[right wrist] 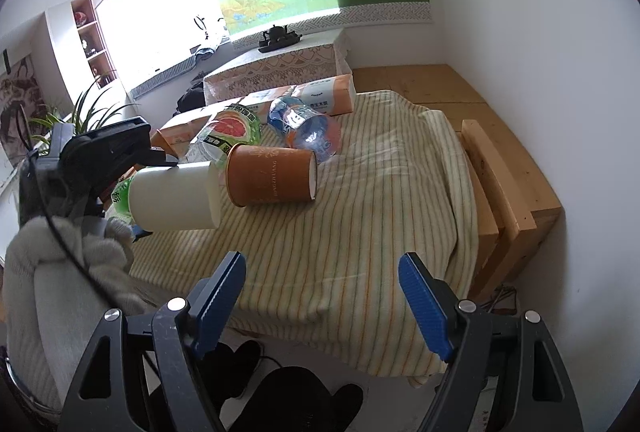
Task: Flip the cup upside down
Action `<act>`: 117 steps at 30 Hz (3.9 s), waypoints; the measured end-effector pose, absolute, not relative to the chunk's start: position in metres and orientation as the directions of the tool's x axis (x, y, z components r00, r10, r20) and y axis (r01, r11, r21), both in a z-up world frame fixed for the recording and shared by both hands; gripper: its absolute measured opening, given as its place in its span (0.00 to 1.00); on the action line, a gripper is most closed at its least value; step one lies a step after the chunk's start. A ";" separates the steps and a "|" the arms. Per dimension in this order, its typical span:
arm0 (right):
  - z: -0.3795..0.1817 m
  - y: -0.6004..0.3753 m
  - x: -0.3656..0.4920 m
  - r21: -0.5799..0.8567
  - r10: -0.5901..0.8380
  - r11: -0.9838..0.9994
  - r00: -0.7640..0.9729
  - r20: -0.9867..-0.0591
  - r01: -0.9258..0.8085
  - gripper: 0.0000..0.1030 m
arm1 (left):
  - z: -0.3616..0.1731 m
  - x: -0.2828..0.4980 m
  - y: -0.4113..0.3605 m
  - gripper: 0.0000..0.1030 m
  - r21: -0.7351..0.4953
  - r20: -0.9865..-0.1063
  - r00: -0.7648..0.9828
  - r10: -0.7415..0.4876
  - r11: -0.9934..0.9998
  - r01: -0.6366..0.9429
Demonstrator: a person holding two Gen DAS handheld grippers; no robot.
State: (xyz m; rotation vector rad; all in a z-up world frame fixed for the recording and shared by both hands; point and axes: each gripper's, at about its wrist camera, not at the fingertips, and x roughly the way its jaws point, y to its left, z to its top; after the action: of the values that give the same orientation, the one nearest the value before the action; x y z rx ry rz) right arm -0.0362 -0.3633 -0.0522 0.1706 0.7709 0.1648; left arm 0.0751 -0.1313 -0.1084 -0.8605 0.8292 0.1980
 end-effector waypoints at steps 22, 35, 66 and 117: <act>-0.064 -0.344 -0.030 0.246 0.203 0.969 0.697 -0.688 -0.040 0.73 | -0.077 0.087 -0.170 0.81 -0.136 -0.690 0.720 -0.077 0.990 -0.025; -0.051 -0.326 -0.043 0.089 0.004 0.994 0.775 -0.632 0.068 0.73 | -0.076 0.076 -0.177 0.81 0.031 -0.669 0.738 -0.093 0.988 0.153; -0.045 -0.301 -0.044 0.101 -0.002 0.991 0.782 -0.623 0.083 0.73 | -0.075 0.070 -0.174 0.98 -0.084 -0.670 0.686 -0.283 0.947 0.309; 0.002 -0.223 -0.111 0.028 -0.062 0.996 0.899 -0.433 0.082 0.91 | -0.016 -0.090 -0.028 0.99 -0.101 -0.409 0.908 -0.089 0.994 0.052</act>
State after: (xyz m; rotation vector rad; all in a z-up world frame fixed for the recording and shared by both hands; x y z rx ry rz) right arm -0.1110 -0.2226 0.0018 0.0457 0.4470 -0.0746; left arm -0.0904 -0.0285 -0.0159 -0.0886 0.4257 -0.0729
